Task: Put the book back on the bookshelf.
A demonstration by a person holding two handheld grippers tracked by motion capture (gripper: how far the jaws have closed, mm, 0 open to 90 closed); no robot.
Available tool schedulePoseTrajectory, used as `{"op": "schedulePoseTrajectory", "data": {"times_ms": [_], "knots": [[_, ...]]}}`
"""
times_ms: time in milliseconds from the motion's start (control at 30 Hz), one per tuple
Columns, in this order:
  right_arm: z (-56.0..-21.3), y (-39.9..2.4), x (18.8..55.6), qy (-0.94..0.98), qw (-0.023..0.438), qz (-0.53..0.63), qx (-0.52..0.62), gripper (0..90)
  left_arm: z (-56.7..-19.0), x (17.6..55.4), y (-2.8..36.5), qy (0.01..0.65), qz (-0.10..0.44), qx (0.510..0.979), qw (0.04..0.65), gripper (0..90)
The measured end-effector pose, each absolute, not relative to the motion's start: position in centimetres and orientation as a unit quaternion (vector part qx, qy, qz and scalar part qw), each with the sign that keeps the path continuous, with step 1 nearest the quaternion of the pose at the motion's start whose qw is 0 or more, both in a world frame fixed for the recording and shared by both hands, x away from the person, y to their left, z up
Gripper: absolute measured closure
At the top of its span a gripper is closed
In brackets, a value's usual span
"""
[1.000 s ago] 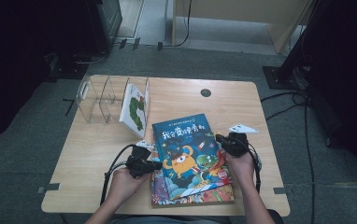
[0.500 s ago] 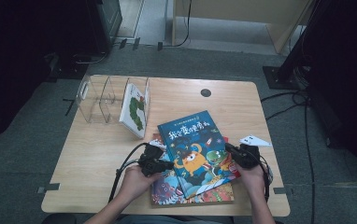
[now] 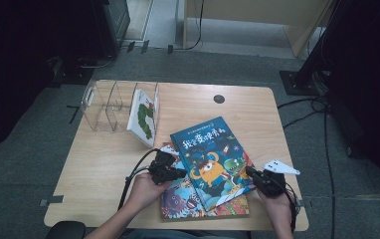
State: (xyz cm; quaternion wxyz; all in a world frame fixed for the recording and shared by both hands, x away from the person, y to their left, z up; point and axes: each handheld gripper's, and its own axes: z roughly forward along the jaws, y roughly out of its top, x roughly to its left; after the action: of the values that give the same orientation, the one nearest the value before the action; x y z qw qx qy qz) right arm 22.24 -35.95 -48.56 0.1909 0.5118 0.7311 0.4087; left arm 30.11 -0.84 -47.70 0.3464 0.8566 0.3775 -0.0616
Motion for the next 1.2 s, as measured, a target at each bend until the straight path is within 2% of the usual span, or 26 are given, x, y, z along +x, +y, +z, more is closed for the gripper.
{"op": "schedulePoseTrajectory", "data": {"times_ms": [300, 700, 1200], "knots": [[-49.2, -37.1, 19.8, 0.736, 0.178, 0.384, 0.528, 90.0, -46.4, 32.0, 1.6, 0.398, -0.033, 0.848, 0.349, 89.4], [-49.4, -37.5, 17.7, 0.744, 0.174, 0.361, 0.535, 90.0, -45.9, 34.0, 3.5, 0.412, -0.033, 0.837, 0.360, 89.1], [-49.7, -38.4, 20.0, 0.741, 0.177, 0.349, 0.546, 90.0, -46.1, 33.8, 5.1, 0.434, -0.020, 0.828, 0.355, 88.5]]}}
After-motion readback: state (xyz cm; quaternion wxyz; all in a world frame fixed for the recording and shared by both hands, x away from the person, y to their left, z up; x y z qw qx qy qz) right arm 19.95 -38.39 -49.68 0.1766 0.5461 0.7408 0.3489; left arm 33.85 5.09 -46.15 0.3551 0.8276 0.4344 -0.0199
